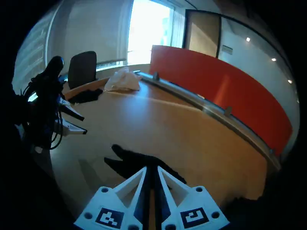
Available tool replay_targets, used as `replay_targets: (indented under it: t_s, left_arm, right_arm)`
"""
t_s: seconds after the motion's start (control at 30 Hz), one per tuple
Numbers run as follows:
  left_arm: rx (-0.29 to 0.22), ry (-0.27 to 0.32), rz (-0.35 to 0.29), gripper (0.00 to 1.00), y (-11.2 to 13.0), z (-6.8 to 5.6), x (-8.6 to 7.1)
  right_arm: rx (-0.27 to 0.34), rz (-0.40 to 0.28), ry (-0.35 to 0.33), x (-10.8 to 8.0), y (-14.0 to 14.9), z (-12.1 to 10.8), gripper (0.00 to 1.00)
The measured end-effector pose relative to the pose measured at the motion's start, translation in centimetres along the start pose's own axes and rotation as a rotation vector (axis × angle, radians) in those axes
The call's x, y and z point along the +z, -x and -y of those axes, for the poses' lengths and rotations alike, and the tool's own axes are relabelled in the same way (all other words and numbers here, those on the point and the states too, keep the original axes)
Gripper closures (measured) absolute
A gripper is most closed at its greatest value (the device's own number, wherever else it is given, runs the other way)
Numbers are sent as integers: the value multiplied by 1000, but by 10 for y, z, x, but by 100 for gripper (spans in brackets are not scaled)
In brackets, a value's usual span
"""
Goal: Fold towel
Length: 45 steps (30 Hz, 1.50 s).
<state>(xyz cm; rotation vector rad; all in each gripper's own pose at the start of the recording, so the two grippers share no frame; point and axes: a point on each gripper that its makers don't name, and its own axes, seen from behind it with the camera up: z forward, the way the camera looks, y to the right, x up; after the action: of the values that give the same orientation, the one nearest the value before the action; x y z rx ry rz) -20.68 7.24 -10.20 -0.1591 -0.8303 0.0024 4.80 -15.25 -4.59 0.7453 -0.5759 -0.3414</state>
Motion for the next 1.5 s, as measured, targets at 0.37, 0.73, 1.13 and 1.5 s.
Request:
replay_targets:
  t_s: [0.37,0.73,1.13,1.5]
  left_arm:
    - [1,9,-20,6,-7,-3,-1]
    - [10,16,-25,6,-10,-6,-1]
    - [14,13,-22,6,-9,-6,0]
    - [19,11,-17,6,-9,-9,1]
  right_arm:
    - [15,-22,68,-19,-14,-41,95]
    - [38,-29,122,-33,-19,-83,95]
    - [72,-19,179,-52,-12,-139,95]
    - [92,-6,239,-70,-5,-199,95]
